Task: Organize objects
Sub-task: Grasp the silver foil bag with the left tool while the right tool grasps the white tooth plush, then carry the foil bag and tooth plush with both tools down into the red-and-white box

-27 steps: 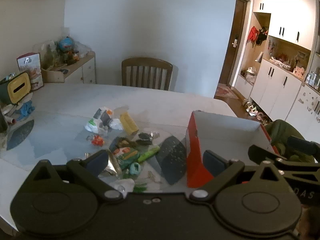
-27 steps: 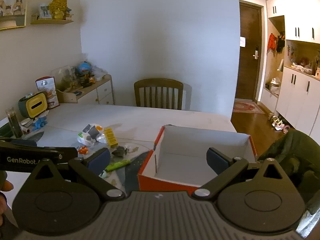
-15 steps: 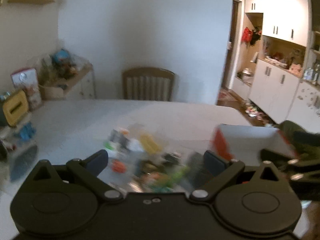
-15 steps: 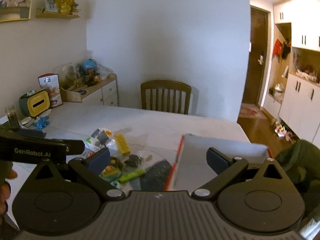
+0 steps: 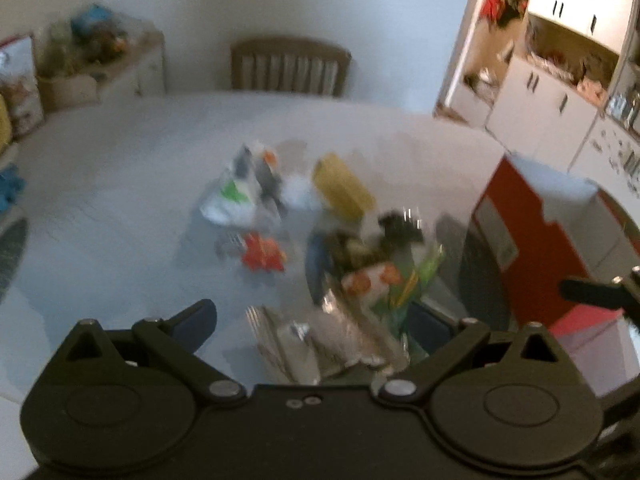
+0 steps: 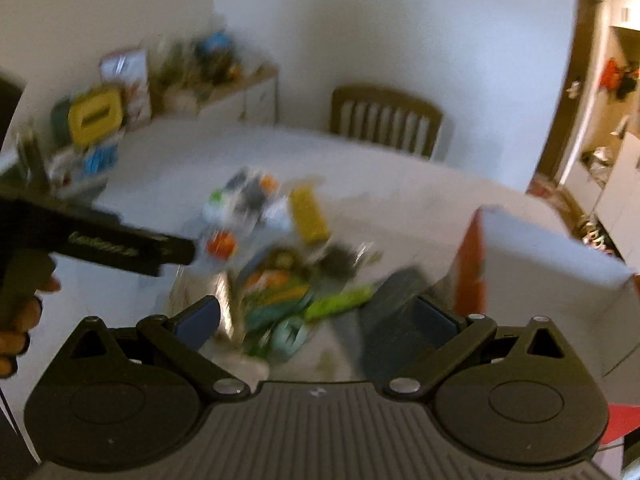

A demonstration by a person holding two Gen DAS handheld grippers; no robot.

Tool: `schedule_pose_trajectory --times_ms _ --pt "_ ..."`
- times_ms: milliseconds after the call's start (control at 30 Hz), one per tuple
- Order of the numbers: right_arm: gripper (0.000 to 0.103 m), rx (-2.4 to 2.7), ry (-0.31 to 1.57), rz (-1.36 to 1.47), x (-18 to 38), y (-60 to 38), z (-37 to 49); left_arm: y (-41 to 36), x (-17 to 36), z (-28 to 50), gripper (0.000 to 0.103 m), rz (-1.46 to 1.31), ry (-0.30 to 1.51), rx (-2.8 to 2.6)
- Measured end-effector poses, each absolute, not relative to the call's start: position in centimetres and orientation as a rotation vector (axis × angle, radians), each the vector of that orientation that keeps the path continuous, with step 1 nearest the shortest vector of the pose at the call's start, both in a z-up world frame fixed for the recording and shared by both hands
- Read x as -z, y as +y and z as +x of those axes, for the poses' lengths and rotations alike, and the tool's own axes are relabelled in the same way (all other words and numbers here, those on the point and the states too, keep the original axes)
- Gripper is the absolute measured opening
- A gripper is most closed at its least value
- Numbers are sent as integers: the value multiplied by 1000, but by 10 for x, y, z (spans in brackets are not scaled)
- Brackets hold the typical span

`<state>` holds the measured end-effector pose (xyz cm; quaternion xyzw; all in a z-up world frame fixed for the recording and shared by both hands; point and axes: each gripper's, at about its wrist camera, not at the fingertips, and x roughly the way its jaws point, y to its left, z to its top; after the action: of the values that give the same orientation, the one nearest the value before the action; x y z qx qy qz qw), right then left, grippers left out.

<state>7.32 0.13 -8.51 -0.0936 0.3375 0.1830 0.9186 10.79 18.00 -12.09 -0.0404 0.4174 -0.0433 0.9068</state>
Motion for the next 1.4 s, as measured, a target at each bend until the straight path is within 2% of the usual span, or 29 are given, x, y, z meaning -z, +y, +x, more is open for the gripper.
schedule_pose_trajectory --times_ms 200,333,433,467,633,733,800,1133,1400 --pt "101 -419 814 -232 127 28 74 188 154 126 99 -130 977 111" --pt "89 -433 871 -232 144 40 75 195 169 136 87 -170 1029 141" --pt "83 -432 893 -240 153 45 78 198 173 138 85 -197 1051 150" --pt "80 -431 897 -245 154 47 79 198 173 139 80 -204 1054 154" --pt "63 -434 927 -251 163 52 82 199 172 137 75 -215 1055 154" --pt "50 -436 938 -248 166 53 83 202 169 136 68 -227 1049 147" --pt "42 -434 951 -241 167 54 84 202 166 135 51 -230 1044 161" --pt "38 -444 927 -231 155 49 73 206 154 124 46 -235 1043 142" --pt "38 -386 840 -182 111 13 65 192 108 112 46 -204 1002 163"
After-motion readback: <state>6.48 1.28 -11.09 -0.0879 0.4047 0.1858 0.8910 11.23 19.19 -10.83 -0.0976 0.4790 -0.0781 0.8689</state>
